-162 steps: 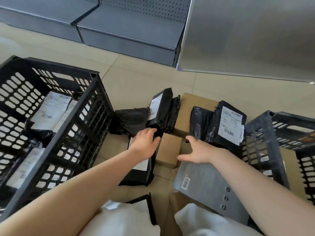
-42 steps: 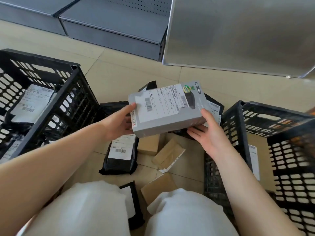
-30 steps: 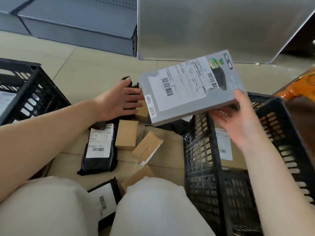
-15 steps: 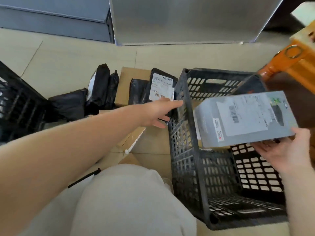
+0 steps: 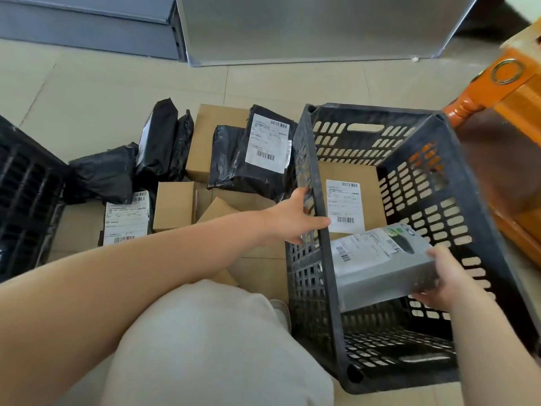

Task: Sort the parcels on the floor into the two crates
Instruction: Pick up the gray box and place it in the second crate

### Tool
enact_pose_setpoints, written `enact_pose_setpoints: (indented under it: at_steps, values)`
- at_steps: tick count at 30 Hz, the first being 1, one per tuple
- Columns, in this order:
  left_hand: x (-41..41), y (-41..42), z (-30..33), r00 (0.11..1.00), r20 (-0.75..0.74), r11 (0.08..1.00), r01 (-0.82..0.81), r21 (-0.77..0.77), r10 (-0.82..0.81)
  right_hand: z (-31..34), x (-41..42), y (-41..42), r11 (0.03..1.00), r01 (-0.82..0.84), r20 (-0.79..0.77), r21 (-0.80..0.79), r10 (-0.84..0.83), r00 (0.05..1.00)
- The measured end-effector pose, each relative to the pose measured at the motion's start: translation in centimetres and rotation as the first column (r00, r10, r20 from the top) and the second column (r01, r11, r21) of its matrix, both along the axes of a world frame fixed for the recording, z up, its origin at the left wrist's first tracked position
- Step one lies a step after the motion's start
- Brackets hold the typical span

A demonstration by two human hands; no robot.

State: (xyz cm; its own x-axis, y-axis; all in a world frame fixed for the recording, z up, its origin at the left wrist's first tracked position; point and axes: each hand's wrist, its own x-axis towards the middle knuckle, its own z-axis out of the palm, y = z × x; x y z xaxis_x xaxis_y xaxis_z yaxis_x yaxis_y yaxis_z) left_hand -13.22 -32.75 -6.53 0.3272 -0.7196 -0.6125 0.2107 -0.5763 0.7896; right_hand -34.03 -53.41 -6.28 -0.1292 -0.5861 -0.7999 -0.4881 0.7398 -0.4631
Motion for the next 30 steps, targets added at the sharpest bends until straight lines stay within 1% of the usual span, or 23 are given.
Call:
enact_pose_setpoints:
  at_steps: [4,7,11,14,17,20,22,24,26,30]
  values:
    - [0.1,-0.2,0.0,0.999,-0.047,1.000,0.001,-0.013,-0.002,-1.4,-0.8,-0.5,1.000,0.021,-0.048,0.017,-0.020,0.999]
    - [0.2,-0.2,0.1,0.999,-0.052,1.000,0.009,-0.022,-0.010,-2.7,-1.8,-0.5,0.995,0.062,-0.050,0.081,-0.058,0.997]
    - [0.4,-0.2,-0.1,0.999,-0.041,0.999,0.026,-0.018,-0.027,-4.6,-2.5,0.0,0.954,0.260,-0.001,0.150,-0.263,0.965]
    - [0.6,-0.2,0.0,0.998,-0.045,0.999,0.031,-0.017,-0.032,-6.4,-2.4,1.5,0.921,0.357,0.081,0.152,-0.372,0.925]
    - [0.7,-0.1,-0.1,0.998,-0.050,0.999,0.031,-0.020,-0.031,-7.2,-1.5,2.9,0.934,0.331,0.099,0.137,-0.346,0.933]
    - [0.7,-0.1,-0.2,0.998,-0.046,0.999,0.042,-0.024,-0.043,-8.0,-0.6,3.6,0.934,0.320,0.069,0.159,-0.334,0.940]
    - [0.9,-0.1,-0.3,0.998,-0.029,0.998,0.059,-0.021,-0.060,-10.1,-0.6,3.1,0.944,0.284,0.033,0.169,-0.293,0.956]
    - [1.1,-0.2,-0.2,0.997,-0.012,0.997,0.078,-0.017,-0.078,-12.5,-0.6,2.6,0.961,0.224,0.031,0.165,-0.232,0.972]
    - [1.3,-0.3,-0.2,0.996,-0.009,0.996,0.088,-0.014,-0.088,-12.7,0.0,3.6,0.960,0.223,0.040,0.171,-0.233,0.972]
    - [1.3,-0.2,-0.3,0.996,-0.007,0.995,0.094,-0.014,-0.094,-12.5,0.5,4.4,0.969,0.223,0.045,0.102,-0.229,0.972]
